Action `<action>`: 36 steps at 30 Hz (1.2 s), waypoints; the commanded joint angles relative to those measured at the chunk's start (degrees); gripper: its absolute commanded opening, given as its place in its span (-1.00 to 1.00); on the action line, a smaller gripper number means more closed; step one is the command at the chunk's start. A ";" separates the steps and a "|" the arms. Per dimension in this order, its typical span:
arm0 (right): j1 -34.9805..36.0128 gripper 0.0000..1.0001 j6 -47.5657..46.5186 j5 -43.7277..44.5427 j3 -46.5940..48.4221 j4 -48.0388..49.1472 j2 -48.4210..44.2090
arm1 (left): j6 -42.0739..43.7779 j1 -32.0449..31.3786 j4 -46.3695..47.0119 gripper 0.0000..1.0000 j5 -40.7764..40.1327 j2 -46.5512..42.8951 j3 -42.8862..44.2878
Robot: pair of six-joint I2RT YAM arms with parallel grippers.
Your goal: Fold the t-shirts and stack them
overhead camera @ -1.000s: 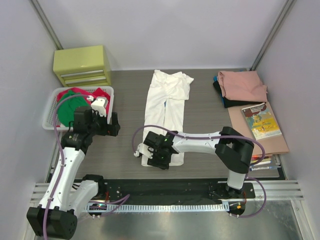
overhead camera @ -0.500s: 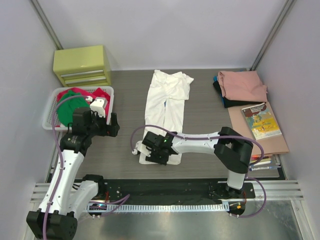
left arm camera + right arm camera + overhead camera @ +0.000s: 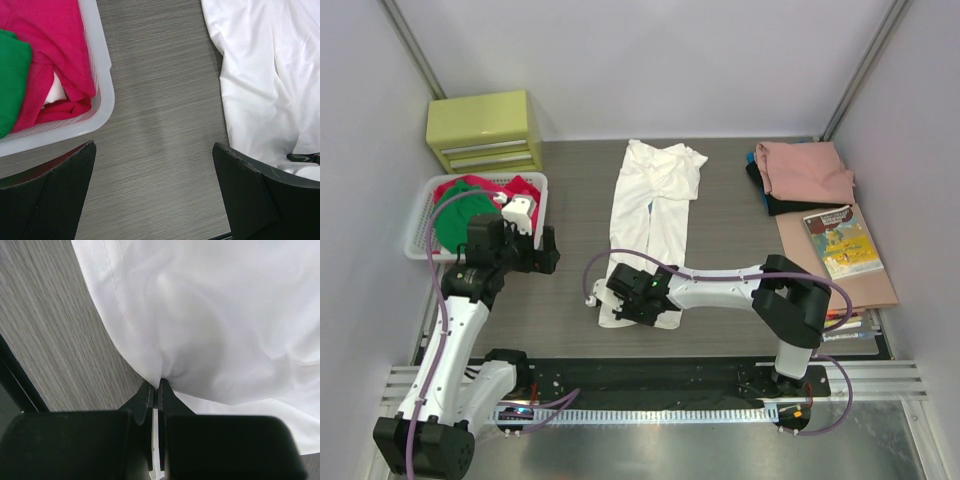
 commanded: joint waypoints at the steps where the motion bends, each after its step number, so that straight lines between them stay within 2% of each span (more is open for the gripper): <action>1: -0.04 -0.98 -0.80 2.34 -1.71 -0.48 0.93 | 1.27 0.31 0.65 0.99 0.46 -0.28 -0.18; 10: -0.04 -0.98 -3.52 4.71 6.47 -3.82 -2.43 | 1.27 0.31 0.83 0.99 0.99 0.69 -0.18; 20: -1.80 -0.98 -4.93 5.85 8.76 -3.13 -1.99 | 1.36 0.31 0.92 1.00 1.60 1.12 -0.35; 36: -10.41 -0.98 -7.74 6.82 14.03 -0.84 -1.64 | 1.45 0.31 0.92 1.00 2.13 1.39 -0.27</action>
